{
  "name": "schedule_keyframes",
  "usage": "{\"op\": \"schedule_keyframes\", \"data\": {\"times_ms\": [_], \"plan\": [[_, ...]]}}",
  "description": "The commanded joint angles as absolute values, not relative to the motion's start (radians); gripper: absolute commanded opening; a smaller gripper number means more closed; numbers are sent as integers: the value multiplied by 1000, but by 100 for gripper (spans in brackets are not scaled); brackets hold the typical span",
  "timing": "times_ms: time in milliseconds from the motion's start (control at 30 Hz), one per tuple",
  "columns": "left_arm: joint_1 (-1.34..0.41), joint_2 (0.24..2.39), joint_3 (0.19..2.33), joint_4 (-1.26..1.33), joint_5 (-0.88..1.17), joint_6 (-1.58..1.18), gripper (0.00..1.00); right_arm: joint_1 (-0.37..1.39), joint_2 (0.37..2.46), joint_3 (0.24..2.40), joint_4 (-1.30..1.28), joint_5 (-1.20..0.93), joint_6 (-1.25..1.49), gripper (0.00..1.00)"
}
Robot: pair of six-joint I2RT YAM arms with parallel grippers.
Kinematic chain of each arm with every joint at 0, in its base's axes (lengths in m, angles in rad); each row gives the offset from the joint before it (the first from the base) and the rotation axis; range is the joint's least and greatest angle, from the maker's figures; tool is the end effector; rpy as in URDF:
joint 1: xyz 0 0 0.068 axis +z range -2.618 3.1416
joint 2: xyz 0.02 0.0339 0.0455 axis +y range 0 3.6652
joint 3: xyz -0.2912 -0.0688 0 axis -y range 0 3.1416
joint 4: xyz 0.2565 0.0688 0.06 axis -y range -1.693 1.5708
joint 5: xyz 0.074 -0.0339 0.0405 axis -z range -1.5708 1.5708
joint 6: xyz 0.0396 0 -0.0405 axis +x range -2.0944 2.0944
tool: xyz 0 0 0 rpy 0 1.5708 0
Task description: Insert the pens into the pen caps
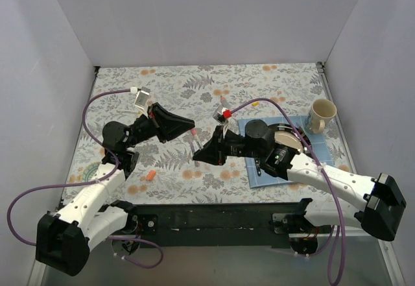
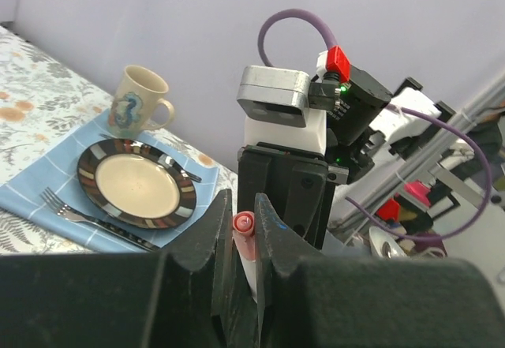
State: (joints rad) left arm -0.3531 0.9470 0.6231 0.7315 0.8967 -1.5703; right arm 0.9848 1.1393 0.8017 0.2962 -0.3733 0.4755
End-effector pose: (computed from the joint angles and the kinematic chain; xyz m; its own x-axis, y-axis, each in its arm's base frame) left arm 0.1796 -0.0992 0.3642 -0.8887 -0.3377 -0.3102 0.3724 -0.1369 -0.9179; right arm 0.1378 0.2337 0.3451 -0.4677 0.0661 -0.8814 -0.8584 0.2037 0.4708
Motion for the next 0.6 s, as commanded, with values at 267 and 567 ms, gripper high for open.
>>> {"op": "schedule_keyframes", "data": {"times_ms": [267,567], "plan": [[-385,982,443,894,922,-1684,0,899,1229,1064,411,-342,410,1],[-416,1083,361,1111,896,-1856,0,815,1247,1112,524,-437,353,1]]}}
